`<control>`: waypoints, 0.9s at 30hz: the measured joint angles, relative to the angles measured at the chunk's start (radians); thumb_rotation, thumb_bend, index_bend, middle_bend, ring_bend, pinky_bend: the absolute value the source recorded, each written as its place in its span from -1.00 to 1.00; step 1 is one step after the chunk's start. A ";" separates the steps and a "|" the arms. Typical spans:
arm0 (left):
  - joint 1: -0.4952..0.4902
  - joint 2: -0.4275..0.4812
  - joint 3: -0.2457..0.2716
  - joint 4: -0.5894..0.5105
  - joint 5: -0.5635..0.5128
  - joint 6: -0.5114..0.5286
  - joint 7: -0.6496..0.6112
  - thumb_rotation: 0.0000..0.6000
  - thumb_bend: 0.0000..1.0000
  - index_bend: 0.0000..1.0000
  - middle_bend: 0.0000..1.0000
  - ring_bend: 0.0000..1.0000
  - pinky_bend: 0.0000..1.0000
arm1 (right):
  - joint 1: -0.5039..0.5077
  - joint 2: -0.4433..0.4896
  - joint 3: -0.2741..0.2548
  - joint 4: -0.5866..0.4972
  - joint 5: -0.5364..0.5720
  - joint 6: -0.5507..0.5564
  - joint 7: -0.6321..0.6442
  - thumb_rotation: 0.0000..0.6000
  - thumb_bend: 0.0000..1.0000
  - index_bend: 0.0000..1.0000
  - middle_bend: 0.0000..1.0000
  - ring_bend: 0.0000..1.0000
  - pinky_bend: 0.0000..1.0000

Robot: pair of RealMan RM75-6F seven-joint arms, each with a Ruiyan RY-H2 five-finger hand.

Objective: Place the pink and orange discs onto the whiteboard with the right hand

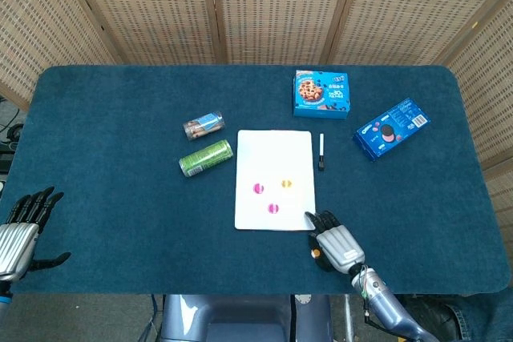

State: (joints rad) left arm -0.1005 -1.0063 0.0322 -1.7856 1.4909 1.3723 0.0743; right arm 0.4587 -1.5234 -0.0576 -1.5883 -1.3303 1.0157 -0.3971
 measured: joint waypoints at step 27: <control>0.000 0.012 -0.003 0.002 -0.002 0.002 -0.029 1.00 -1.00 -1.00 -1.00 -1.00 -1.00 | 0.123 -0.008 0.213 -0.096 0.181 -0.016 -0.127 1.00 -0.20 0.11 -1.00 -1.00 -1.00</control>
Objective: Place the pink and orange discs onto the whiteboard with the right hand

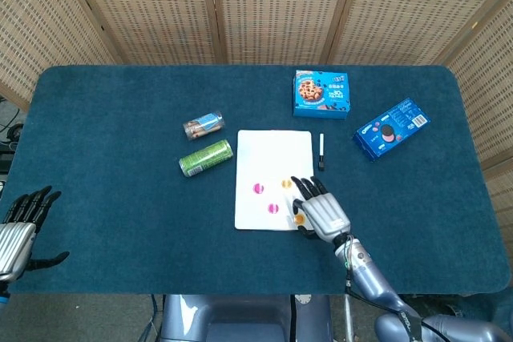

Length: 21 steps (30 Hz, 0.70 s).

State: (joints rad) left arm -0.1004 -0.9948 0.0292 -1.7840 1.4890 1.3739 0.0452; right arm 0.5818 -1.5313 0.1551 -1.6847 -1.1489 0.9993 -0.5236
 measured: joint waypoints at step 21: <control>-0.006 0.009 -0.003 0.002 -0.010 -0.014 -0.021 1.00 -1.00 -1.00 -1.00 -1.00 -1.00 | 0.160 -0.149 0.061 0.172 0.331 0.013 -0.212 1.00 -0.20 0.11 -1.00 -1.00 -1.00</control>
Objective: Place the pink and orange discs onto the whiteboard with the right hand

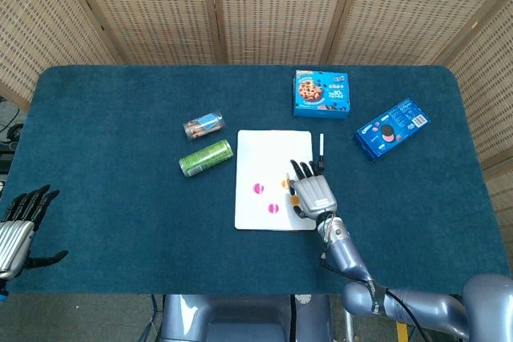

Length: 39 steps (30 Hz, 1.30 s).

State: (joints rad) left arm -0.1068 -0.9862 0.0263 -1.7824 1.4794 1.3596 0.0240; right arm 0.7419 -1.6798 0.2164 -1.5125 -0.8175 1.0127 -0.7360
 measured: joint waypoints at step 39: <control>0.001 0.002 0.001 0.000 0.003 0.003 -0.004 1.00 -1.00 -1.00 -1.00 -1.00 -1.00 | 0.037 -0.015 -0.047 0.063 0.096 0.020 -0.024 1.00 -0.27 -0.08 -1.00 -1.00 -1.00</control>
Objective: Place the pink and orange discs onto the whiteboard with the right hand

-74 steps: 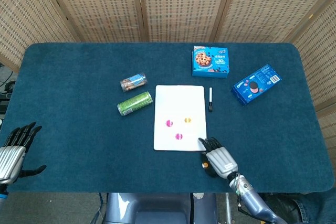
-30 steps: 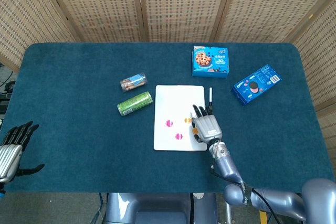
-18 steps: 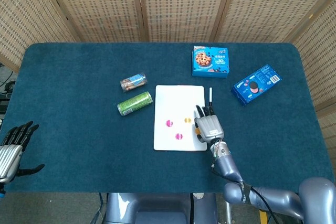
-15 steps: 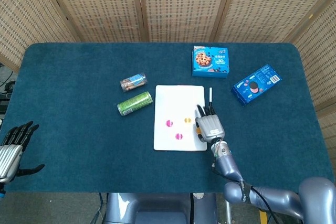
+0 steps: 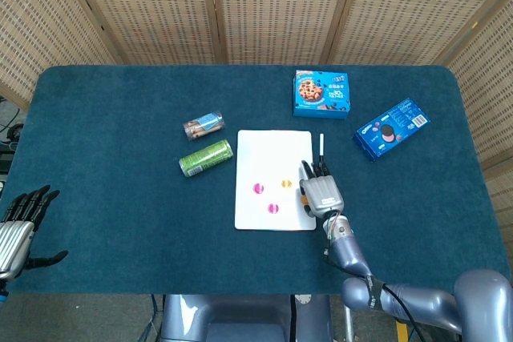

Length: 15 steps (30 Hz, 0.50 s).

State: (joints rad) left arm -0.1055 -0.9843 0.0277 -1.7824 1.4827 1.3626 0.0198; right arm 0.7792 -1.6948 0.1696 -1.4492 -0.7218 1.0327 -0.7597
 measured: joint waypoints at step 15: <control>0.000 0.001 0.002 -0.001 0.002 -0.002 -0.001 1.00 -1.00 -1.00 -1.00 -1.00 -1.00 | 0.001 0.013 -0.011 -0.012 -0.003 0.006 0.010 1.00 -0.27 -0.16 -1.00 -1.00 -1.00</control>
State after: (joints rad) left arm -0.1059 -0.9834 0.0294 -1.7833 1.4851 1.3608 0.0186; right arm 0.7799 -1.6815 0.1586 -1.4610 -0.7243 1.0388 -0.7501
